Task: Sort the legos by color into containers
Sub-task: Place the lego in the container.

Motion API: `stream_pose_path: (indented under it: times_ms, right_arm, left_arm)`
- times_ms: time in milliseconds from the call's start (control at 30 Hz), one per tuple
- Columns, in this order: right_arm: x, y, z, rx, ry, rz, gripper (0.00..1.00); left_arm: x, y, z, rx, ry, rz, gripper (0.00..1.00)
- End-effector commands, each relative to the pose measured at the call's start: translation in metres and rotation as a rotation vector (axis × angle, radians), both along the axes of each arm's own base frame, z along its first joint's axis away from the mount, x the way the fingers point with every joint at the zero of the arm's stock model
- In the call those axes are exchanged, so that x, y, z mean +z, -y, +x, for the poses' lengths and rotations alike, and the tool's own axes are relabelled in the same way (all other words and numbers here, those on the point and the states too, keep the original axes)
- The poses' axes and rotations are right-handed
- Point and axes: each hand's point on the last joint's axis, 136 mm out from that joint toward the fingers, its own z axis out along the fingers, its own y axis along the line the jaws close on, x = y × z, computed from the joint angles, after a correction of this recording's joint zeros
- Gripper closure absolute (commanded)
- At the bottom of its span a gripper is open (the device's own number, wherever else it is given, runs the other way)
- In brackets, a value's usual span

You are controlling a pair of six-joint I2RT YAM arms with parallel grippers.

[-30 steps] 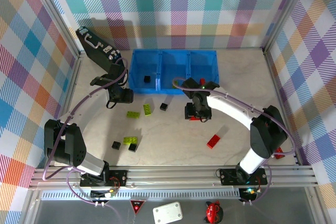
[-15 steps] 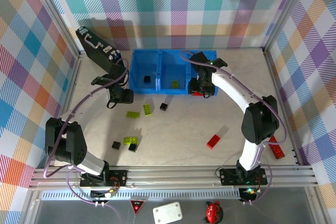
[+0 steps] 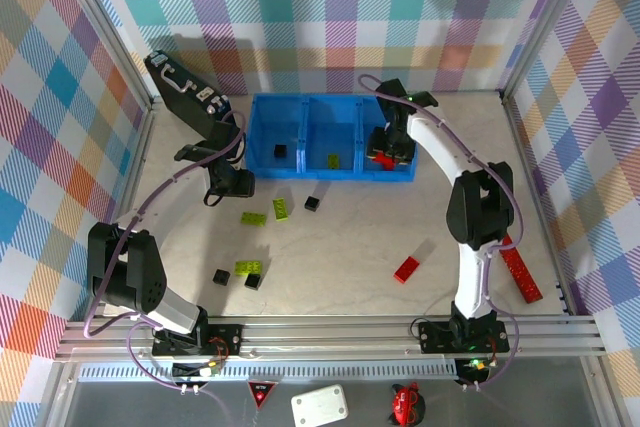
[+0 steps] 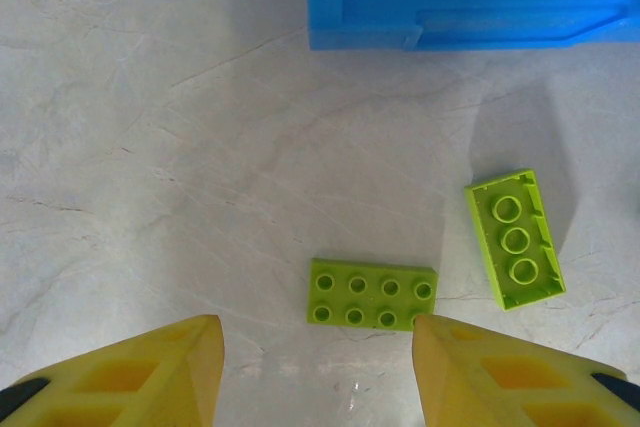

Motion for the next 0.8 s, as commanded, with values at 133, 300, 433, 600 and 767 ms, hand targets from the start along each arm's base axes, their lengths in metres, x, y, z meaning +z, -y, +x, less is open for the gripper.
stream_pose_path:
  times_ms: [133,300,433,600,767]
  right_arm:
    - [0.006,-0.004,0.011,-0.392,-0.018,0.11,0.37]
    - [0.006,-0.003,0.016,-0.569,-0.028,0.139,0.38]
    - [0.002,0.003,0.02,-0.685,-0.016,0.134,0.39]
    - [-0.009,0.002,0.026,-0.746,-0.025,0.127,0.39]
    - [-0.024,-0.006,0.031,-0.768,-0.05,0.129,0.39]
  left_arm:
    - [0.005,-0.001,0.004,-0.006,-0.003,-0.004,0.47]
    - [0.005,-0.001,0.003,-0.006,-0.004,-0.011,0.47]
    - [0.006,0.001,0.003,-0.006,-0.004,-0.021,0.47]
    - [0.008,0.001,0.003,-0.006,0.001,-0.025,0.47]
    - [0.01,0.001,0.002,-0.005,0.008,-0.026,0.47]
